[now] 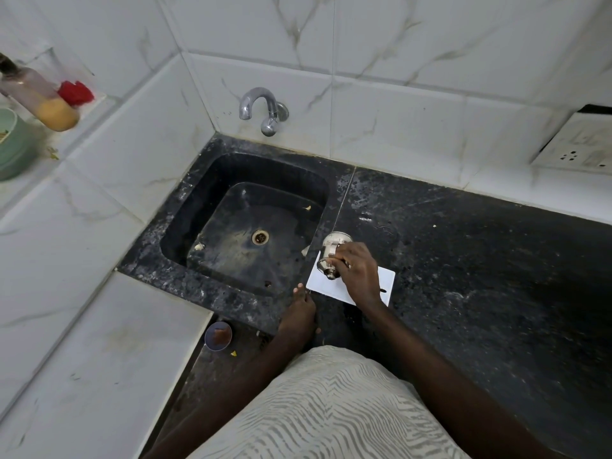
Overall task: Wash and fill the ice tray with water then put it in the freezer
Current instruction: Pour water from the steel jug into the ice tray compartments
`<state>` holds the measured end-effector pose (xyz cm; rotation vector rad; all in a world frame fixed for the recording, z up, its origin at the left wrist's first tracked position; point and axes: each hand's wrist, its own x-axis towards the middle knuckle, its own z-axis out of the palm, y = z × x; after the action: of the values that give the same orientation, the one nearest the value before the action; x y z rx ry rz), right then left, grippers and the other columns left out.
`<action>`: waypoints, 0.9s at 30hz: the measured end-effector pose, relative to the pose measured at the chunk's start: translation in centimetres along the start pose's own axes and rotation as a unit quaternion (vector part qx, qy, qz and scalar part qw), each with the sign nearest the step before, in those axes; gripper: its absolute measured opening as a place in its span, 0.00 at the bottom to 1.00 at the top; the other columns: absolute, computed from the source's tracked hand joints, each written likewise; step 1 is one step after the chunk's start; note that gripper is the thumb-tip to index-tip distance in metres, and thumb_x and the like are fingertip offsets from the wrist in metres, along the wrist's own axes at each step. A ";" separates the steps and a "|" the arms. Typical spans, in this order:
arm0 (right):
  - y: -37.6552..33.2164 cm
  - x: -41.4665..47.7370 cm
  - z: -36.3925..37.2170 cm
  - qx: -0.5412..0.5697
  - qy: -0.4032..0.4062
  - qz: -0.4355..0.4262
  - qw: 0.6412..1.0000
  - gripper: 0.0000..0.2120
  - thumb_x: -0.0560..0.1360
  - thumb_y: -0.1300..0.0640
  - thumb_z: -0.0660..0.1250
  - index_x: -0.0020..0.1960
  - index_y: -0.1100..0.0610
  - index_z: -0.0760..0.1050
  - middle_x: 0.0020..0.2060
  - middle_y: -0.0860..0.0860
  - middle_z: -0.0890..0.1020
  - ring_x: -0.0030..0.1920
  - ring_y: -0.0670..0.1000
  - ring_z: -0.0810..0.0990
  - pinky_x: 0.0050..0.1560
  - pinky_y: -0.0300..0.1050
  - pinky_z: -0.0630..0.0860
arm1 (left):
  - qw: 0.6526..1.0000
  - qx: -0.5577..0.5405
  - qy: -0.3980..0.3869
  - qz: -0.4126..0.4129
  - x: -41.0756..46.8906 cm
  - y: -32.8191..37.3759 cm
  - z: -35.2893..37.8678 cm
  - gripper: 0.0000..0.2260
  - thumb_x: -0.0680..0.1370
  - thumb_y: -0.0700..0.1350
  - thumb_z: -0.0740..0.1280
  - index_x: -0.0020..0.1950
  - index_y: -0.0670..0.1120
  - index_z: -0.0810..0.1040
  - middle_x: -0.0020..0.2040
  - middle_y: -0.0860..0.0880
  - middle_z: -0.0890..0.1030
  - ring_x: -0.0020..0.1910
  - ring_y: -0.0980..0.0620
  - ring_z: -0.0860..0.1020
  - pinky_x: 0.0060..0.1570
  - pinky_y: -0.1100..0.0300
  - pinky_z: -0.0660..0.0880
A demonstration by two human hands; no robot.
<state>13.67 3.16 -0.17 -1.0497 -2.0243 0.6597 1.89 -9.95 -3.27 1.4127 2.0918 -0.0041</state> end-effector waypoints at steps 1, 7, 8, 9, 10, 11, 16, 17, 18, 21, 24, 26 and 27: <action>0.1 0.0 0.0 -0.003 0.000 -0.001 1.000 0.03 0.71 0.67 0.77 0.44 0.62 0.86 0.46 0.54 0.85 0.50 0.56 0.80 0.51 0.51 0.77 | 1.000 0.000 -0.001 0.000 0.0 0.0 0.0 0.48 0.75 0.45 0.76 0.82 0.32 0.46 0.82 0.33 0.45 0.83 0.40 0.49 0.79 0.53 0.54; 0.2 0.0 0.2 0.002 0.003 0.006 1.000 0.03 0.72 0.66 0.77 0.45 0.62 0.86 0.47 0.54 0.85 0.52 0.55 0.80 0.52 0.49 0.77 | 1.000 0.003 -0.005 0.000 -0.1 -0.1 0.1 0.49 0.75 0.45 0.76 0.82 0.33 0.46 0.83 0.34 0.45 0.83 0.40 0.50 0.80 0.50 0.58; 0.1 0.0 0.3 0.005 0.002 0.003 1.000 0.03 0.72 0.66 0.77 0.45 0.62 0.86 0.47 0.54 0.85 0.52 0.55 0.80 0.53 0.48 0.77 | 1.000 0.002 -0.004 0.001 -0.1 -0.1 0.1 0.49 0.75 0.45 0.76 0.82 0.33 0.46 0.83 0.34 0.45 0.83 0.40 0.50 0.79 0.50 0.58; -0.1 0.0 0.3 0.008 0.002 0.001 1.000 0.02 0.72 0.65 0.76 0.45 0.62 0.86 0.47 0.54 0.85 0.52 0.55 0.80 0.54 0.47 0.76 | 1.000 0.001 -0.003 0.003 -0.1 -0.1 0.1 0.48 0.75 0.45 0.76 0.82 0.33 0.46 0.83 0.34 0.46 0.83 0.40 0.50 0.79 0.50 0.58; -0.2 0.0 0.4 0.011 0.002 -0.001 1.000 0.02 0.73 0.64 0.76 0.45 0.61 0.86 0.47 0.54 0.85 0.52 0.54 0.80 0.54 0.45 0.76 | 1.000 0.001 -0.004 0.004 0.0 -0.1 0.1 0.48 0.75 0.45 0.76 0.82 0.33 0.46 0.83 0.34 0.46 0.83 0.40 0.49 0.79 0.51 0.58; -0.3 0.0 0.4 0.014 0.003 -0.004 1.000 0.01 0.73 0.64 0.76 0.44 0.61 0.86 0.47 0.53 0.85 0.52 0.53 0.79 0.55 0.43 0.75 | 1.000 0.003 -0.006 0.006 0.0 -0.1 0.1 0.48 0.75 0.44 0.76 0.82 0.33 0.46 0.83 0.34 0.46 0.83 0.40 0.49 0.79 0.51 0.56; -0.6 -0.1 0.6 0.019 0.003 -0.018 1.000 0.02 0.72 0.64 0.77 0.45 0.60 0.87 0.47 0.53 0.85 0.53 0.50 0.78 0.57 0.37 0.72 | 1.000 0.000 -0.010 0.006 0.1 -0.3 0.2 0.48 0.75 0.43 0.76 0.82 0.33 0.46 0.83 0.35 0.44 0.83 0.39 0.48 0.79 0.50 0.56; -0.7 0.0 0.6 0.019 0.004 -0.019 1.000 0.02 0.72 0.64 0.77 0.45 0.60 0.87 0.47 0.53 0.85 0.53 0.50 0.78 0.57 0.36 0.72 | 1.000 0.003 -0.008 0.006 0.0 -0.3 0.2 0.48 0.76 0.44 0.76 0.82 0.33 0.46 0.83 0.34 0.44 0.83 0.39 0.48 0.79 0.51 0.56; -0.6 0.0 0.6 0.020 0.005 -0.018 1.000 0.02 0.72 0.64 0.77 0.44 0.60 0.87 0.47 0.53 0.85 0.53 0.50 0.78 0.58 0.35 0.71 | 1.000 0.005 -0.008 0.007 0.0 -0.2 0.2 0.48 0.76 0.44 0.75 0.82 0.33 0.46 0.83 0.34 0.44 0.83 0.39 0.48 0.79 0.51 0.56; -0.6 0.0 0.5 0.020 0.006 -0.015 1.000 0.02 0.72 0.64 0.78 0.44 0.60 0.87 0.46 0.53 0.85 0.52 0.51 0.78 0.56 0.37 0.72 | 1.000 0.005 -0.007 0.008 0.0 -0.2 0.2 0.48 0.76 0.44 0.76 0.82 0.33 0.46 0.83 0.35 0.45 0.83 0.40 0.48 0.79 0.51 0.56; -0.5 0.0 0.5 0.014 0.010 -0.013 1.000 0.02 0.72 0.64 0.77 0.44 0.60 0.87 0.46 0.53 0.85 0.52 0.51 0.78 0.54 0.41 0.74 | 1.000 0.007 -0.013 0.012 0.0 -0.3 0.3 0.47 0.76 0.43 0.75 0.82 0.34 0.46 0.83 0.35 0.44 0.83 0.40 0.46 0.79 0.50 0.56; -0.6 0.0 0.4 0.013 0.016 -0.013 1.000 0.02 0.72 0.63 0.75 0.44 0.61 0.86 0.46 0.54 0.85 0.52 0.50 0.78 0.54 0.41 0.74 | 1.000 0.007 -0.013 0.012 0.0 -0.3 0.2 0.47 0.76 0.42 0.75 0.82 0.34 0.46 0.83 0.35 0.44 0.83 0.40 0.46 0.79 0.50 0.56; -0.6 0.0 0.4 0.013 0.019 -0.014 1.000 0.02 0.72 0.63 0.75 0.44 0.61 0.86 0.46 0.54 0.85 0.52 0.50 0.78 0.54 0.41 0.74 | 1.000 0.005 -0.011 0.012 0.1 -0.3 0.2 0.47 0.76 0.42 0.75 0.82 0.34 0.46 0.83 0.35 0.43 0.83 0.40 0.46 0.79 0.50 0.56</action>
<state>13.05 2.83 0.03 -1.0089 -1.9905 0.6445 1.71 -10.11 -3.58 1.4368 2.0600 -0.0210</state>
